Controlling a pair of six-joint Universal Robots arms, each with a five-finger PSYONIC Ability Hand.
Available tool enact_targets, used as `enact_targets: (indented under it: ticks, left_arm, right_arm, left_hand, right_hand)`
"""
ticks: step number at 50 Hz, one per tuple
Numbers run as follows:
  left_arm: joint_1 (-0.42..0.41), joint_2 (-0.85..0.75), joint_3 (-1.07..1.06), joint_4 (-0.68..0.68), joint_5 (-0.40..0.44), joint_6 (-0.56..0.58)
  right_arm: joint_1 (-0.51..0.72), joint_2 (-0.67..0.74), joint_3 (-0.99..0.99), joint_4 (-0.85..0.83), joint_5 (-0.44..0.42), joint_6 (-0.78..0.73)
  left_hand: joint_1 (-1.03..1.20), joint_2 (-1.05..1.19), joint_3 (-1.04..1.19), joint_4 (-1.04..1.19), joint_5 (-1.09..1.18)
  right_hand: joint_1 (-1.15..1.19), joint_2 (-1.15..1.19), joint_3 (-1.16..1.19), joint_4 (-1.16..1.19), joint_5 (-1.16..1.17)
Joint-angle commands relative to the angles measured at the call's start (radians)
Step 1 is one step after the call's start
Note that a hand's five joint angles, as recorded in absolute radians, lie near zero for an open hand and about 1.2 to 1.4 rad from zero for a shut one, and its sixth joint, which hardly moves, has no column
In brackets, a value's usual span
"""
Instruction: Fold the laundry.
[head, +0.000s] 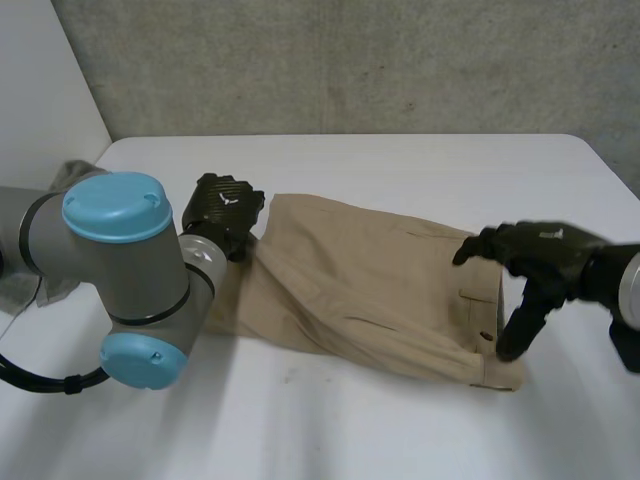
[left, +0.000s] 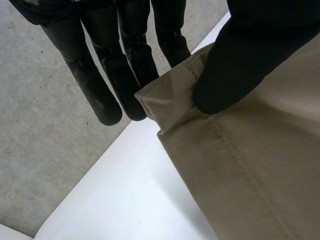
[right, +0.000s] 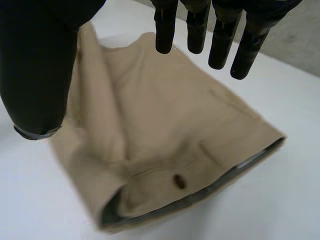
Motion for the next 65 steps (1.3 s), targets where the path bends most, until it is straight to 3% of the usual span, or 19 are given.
enact_targets:
  ticks: [1,7,11,12,13,22,28,36,40,44,45,46,47,48,49,53,57,61,65]
  left_arm:
    - [0.003,-0.001,0.005,0.001,0.0,-0.003]
    - [0.002,-0.001,0.005,0.001,0.002,-0.004]
    - [0.003,-0.008,0.013,0.008,0.002,-0.003]
    - [0.003,-0.011,0.017,0.008,0.002,-0.004]
    - [0.002,-0.013,0.023,0.009,0.002,-0.004]
    - [0.005,-0.143,0.199,0.105,0.002,0.0]
    - [0.009,-0.271,0.368,0.196,0.024,0.0]
    - [0.028,-0.487,0.647,0.227,0.155,-0.026]
    - [0.034,-0.605,0.804,0.227,0.161,-0.042]
    - [0.035,-0.706,0.934,0.227,0.16,-0.042]
    - [0.035,-0.722,0.954,0.227,0.161,-0.042]
    - [0.035,-0.735,0.971,0.227,0.163,-0.045]
    - [0.035,-0.742,0.974,0.227,0.163,-0.047]
    - [0.035,-0.743,0.971,0.228,0.163,-0.05]
    - [0.034,-0.743,0.964,0.238,0.164,-0.058]
    - [0.02,-0.7,0.893,0.278,0.164,-0.076]
    - [0.017,-0.563,0.731,0.317,0.167,-0.081]
    - [0.017,-0.409,0.538,0.376,0.163,-0.081]
    - [0.019,-0.266,0.347,0.385,0.156,-0.081]
  right_arm:
    - [0.04,-0.028,0.201,-0.168,0.035,0.022]
    - [0.078,0.037,0.252,-0.254,0.085,0.024]
    - [0.101,0.118,0.233,-0.311,0.122,0.012]
    - [0.107,0.147,0.215,-0.33,0.131,0.01]
    - [0.109,0.161,0.203,-0.338,0.135,0.01]
    - [0.112,0.27,-0.027,-0.472,0.167,0.015]
    - [0.119,0.434,-0.243,-0.49,0.28,0.004]
    - [0.144,0.678,-0.492,-0.516,0.406,-0.1]
    - [0.156,0.799,-0.596,-0.602,0.496,-0.148]
    - [0.159,0.865,-0.653,-0.625,0.513,-0.185]
    - [0.159,0.901,-0.682,-0.627,0.515,-0.197]
    - [0.161,0.912,-0.692,-0.627,0.515,-0.197]
    - [0.161,0.935,-0.72,-0.628,0.529,-0.199]
    - [0.161,0.94,-0.733,-0.63,0.533,-0.197]
    - [0.162,0.942,-0.742,-0.627,0.536,-0.196]
    - [0.179,0.894,-0.756,-0.627,0.585,-0.191]
    - [0.176,0.753,-0.713,-0.616,0.61,-0.177]
    - [0.176,0.574,-0.566,-0.59,0.583,-0.142]
    - [0.178,0.42,-0.394,-0.533,0.494,-0.119]
  left_hand:
    - [0.263,0.199,0.214,0.198,0.242]
    - [0.263,0.199,0.214,0.198,0.242]
    - [0.263,0.199,0.214,0.198,0.242]
    - [0.263,0.199,0.214,0.198,0.242]
    - [0.263,0.199,0.214,0.198,0.242]
    - [0.263,0.199,0.214,0.198,0.242]
    - [0.263,0.199,0.214,0.198,0.242]
    - [0.263,0.199,0.214,0.198,0.242]
    - [0.263,0.199,0.214,0.198,0.242]
    - [0.263,0.199,0.214,0.198,0.242]
    - [0.263,0.199,0.214,0.198,0.242]
    - [0.069,0.004,0.02,0.004,0.048]
    - [-0.174,-0.239,-0.223,-0.24,-0.195]
    - [-0.479,-0.543,-0.528,-0.544,-0.5]
    - [-0.959,-1.023,-1.008,-1.024,-0.98]
    - [-0.959,-1.023,-1.008,-1.024,-0.98]
    - [-0.959,-1.023,-1.008,-1.024,-0.98]
    - [-0.959,-1.023,-1.008,-1.024,-0.98]
    - [-0.959,-1.023,-1.008,-1.024,-0.98]
  right_hand:
    - [-0.006,-0.03,-0.012,-0.035,-0.027]
    - [0.17,0.146,0.164,0.14,0.149]
    - [0.779,0.756,0.774,0.75,0.759]
    - [1.106,1.083,1.101,1.077,1.086]
    - [1.146,1.123,1.141,1.117,1.126]
    - [1.147,1.123,1.141,1.118,1.126]
    - [1.147,1.123,1.141,1.118,1.126]
    - [1.147,1.123,1.141,1.118,1.126]
    - [1.147,1.123,1.141,1.118,1.126]
    - [1.147,1.123,1.141,1.118,1.126]
    - [0.875,0.851,0.869,0.846,0.854]
    - [0.657,0.633,0.651,0.628,0.636]
    - [0.021,-0.003,0.015,-0.008,0.0]
    - [-0.075,-0.099,-0.081,-0.104,-0.096]
    - [-0.075,-0.099,-0.081,-0.104,-0.096]
    - [-0.075,-0.099,-0.081,-0.104,-0.096]
    - [-0.075,-0.099,-0.081,-0.104,-0.096]
    - [-0.075,-0.099,-0.081,-0.104,-0.096]
    - [-0.075,-0.099,-0.081,-0.104,-0.096]
